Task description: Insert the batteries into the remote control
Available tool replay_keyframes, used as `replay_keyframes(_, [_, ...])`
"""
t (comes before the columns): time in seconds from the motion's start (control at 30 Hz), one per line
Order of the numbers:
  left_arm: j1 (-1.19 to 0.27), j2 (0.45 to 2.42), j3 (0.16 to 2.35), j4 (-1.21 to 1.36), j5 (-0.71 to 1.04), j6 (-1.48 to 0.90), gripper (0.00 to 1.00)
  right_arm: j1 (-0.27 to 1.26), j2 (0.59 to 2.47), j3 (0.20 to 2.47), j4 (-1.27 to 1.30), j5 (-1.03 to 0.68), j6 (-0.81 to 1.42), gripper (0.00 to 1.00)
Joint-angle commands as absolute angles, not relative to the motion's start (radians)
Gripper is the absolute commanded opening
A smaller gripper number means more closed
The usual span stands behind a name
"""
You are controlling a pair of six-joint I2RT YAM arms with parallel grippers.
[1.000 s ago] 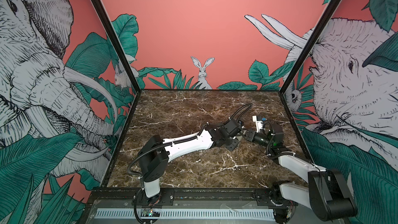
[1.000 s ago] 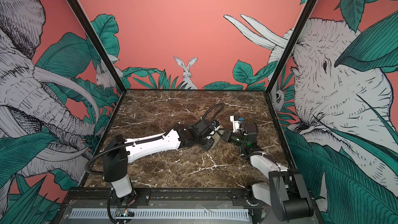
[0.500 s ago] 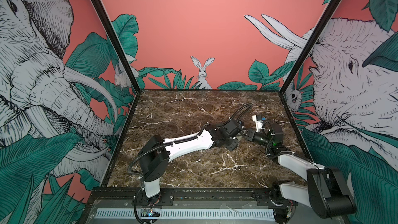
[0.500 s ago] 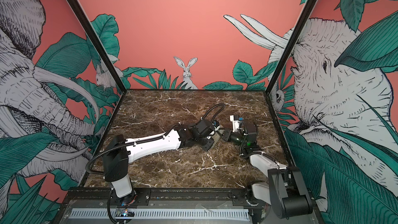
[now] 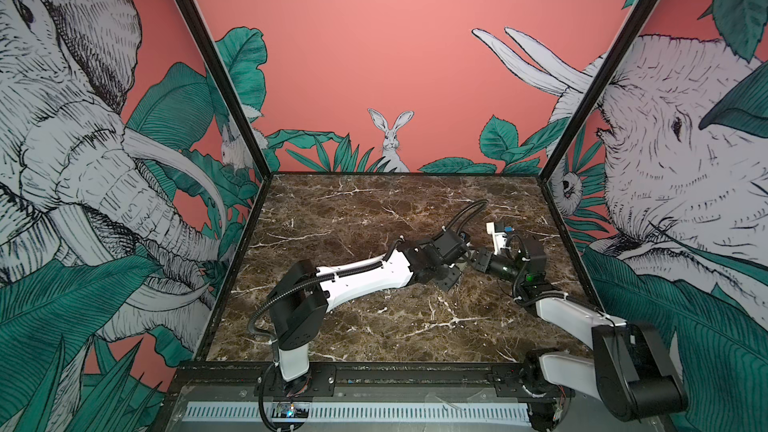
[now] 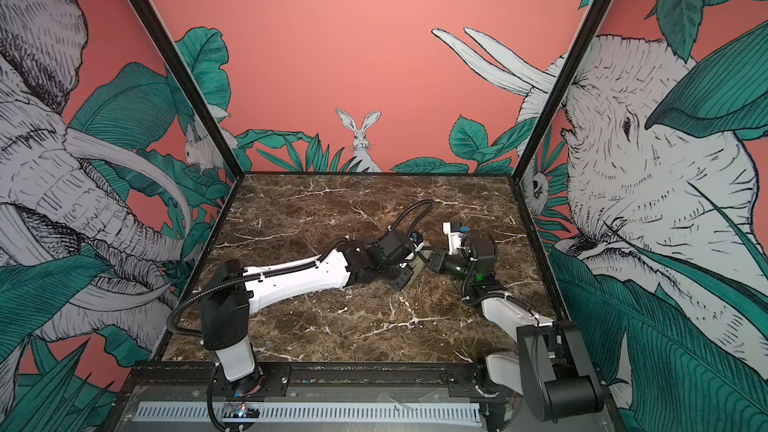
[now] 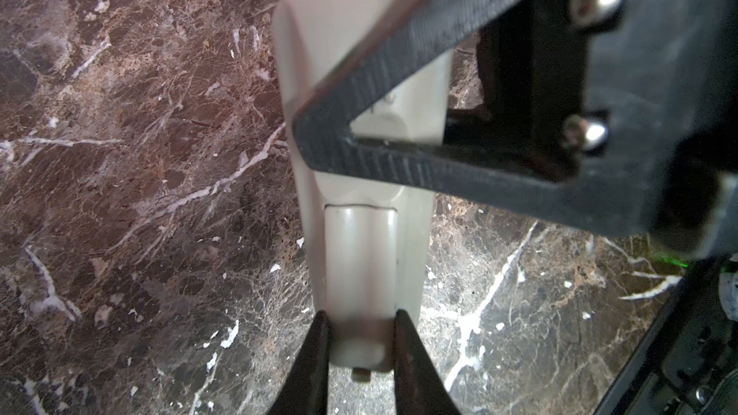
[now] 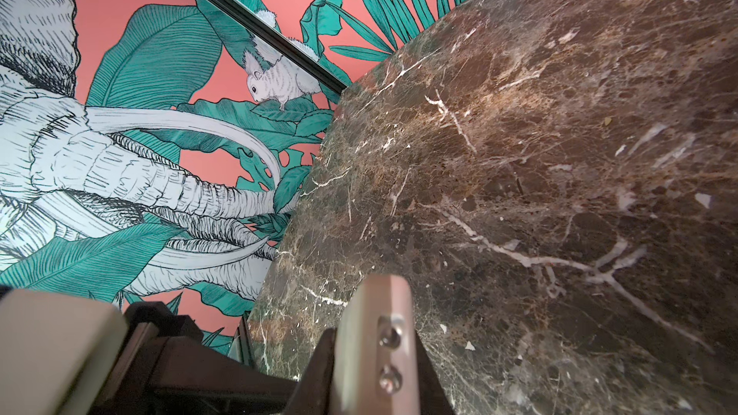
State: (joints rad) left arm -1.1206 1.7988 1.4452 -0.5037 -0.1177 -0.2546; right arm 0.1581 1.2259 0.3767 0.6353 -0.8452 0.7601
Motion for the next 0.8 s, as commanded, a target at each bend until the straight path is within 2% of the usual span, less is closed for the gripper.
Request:
replay_keyframes(0.0, [-1.126,1.797,1.475,-0.509,-0.138,-0.268,0.15,0.167,1.221,0.365,0.711,-0.862,0.77,0.0])
replay_keyframes(0.63, [-1.126,1.825,1.508,-0.525,-0.134,-0.246,0.14,0.178,1.242,0.379,0.744,-0.896,0.787,0.0])
replay_keyframes(0.77, [-1.126,1.827,1.506,-0.526,-0.135,-0.244,0.19,0.181,1.257,0.383,0.767,-0.91,0.803,0.0])
